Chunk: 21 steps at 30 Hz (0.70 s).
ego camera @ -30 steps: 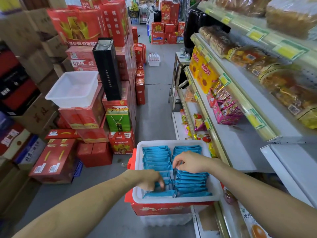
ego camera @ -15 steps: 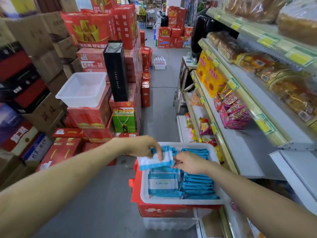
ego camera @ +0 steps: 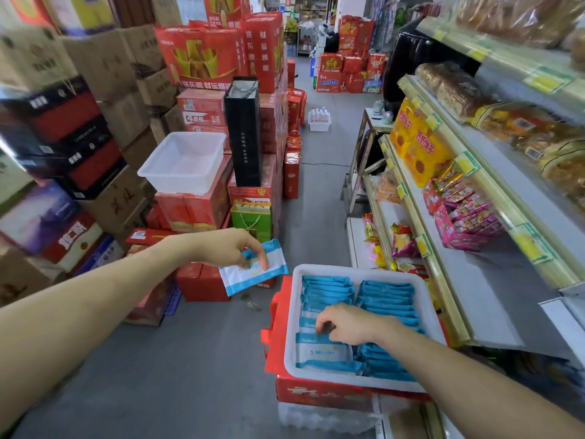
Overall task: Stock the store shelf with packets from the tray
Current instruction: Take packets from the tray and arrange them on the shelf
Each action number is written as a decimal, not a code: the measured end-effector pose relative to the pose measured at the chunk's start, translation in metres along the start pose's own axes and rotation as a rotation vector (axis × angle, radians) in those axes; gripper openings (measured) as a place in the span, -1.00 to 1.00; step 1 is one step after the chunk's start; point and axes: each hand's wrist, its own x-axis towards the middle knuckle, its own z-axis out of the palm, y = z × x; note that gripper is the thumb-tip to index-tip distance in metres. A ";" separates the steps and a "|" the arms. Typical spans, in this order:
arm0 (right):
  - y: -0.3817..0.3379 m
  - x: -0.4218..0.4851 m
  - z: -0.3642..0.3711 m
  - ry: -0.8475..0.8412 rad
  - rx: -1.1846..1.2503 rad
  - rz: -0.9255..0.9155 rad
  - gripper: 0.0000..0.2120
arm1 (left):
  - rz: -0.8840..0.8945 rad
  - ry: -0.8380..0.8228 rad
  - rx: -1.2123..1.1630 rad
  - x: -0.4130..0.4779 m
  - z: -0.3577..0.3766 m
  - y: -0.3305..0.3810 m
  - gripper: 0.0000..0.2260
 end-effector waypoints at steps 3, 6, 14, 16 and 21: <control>-0.002 -0.001 0.005 -0.055 -0.019 0.007 -0.68 | -0.008 -0.013 0.000 0.003 0.004 -0.005 -0.58; -0.004 -0.003 0.007 -0.086 -0.010 -0.002 -0.67 | -0.005 -0.014 -0.015 0.007 0.005 -0.004 -0.58; -0.010 -0.014 0.005 -0.097 0.000 -0.036 -0.51 | 0.043 -0.044 -0.049 0.027 0.009 0.016 -0.57; -0.009 -0.019 -0.012 -0.052 0.042 -0.028 -0.53 | 0.062 -0.049 -0.047 0.032 0.008 0.021 -0.60; -0.009 -0.056 -0.099 0.138 0.019 0.003 -0.61 | 0.088 -0.084 -0.068 0.050 -0.020 0.044 -0.59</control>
